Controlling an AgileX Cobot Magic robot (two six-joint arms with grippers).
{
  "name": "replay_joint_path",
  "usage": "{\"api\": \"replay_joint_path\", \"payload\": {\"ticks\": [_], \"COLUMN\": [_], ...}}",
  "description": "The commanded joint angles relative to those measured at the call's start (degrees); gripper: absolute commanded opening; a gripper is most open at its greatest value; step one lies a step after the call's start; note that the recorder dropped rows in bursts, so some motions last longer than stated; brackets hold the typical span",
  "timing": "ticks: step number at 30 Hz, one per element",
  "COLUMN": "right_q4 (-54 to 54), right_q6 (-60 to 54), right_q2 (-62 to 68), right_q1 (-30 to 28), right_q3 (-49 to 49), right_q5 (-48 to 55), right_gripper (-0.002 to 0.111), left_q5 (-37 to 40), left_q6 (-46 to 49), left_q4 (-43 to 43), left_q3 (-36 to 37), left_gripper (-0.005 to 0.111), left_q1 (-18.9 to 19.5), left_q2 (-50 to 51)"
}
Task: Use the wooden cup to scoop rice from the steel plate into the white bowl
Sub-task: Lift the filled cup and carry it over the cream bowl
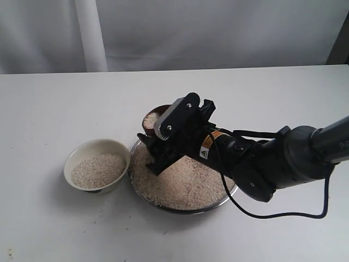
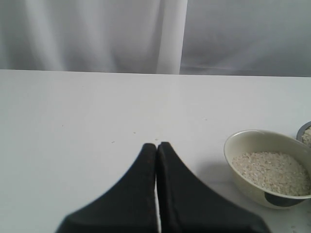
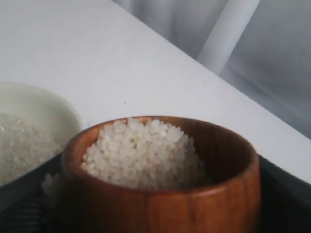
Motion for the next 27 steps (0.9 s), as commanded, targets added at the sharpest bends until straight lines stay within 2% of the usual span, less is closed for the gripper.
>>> {"api": "replay_joint_path", "payload": {"ticks": [1,12,15,22,27], "right_q4": [-1.41,-2.77,-3.60,-6.38,-11.29], "right_q6": [3.14,2.81,2.09,-7.41,-13.39], "right_q2": [-0.40,-0.76,-2.45,-4.87,-4.87], "right_q1": [-0.42,-0.42,0.27,4.81,9.18], "right_q3": [0.05,-0.98,-4.61,-21.20,-29.91], "right_q5": [-8.39,-8.22,1.55,34.23,48.02], "right_gripper": [0.000,0.000,0.000,0.000,0.000], "left_q5": [-0.41,-0.41,-0.41,-0.41,-0.41], "left_q6": [-0.14,-0.14,-0.14,-0.14,-0.14], "left_q4": [-0.26,-0.26,-0.26,-0.26,-0.26], "left_q3": [-0.43,-0.43,-0.43,-0.43,-0.43], "left_gripper": [0.000,0.000,0.000,0.000,0.000], "left_q1": [-0.21,-0.21,-0.21,-0.21,-0.21], "left_q2": [-0.09,-0.09,-0.09,-0.09,-0.09]}}
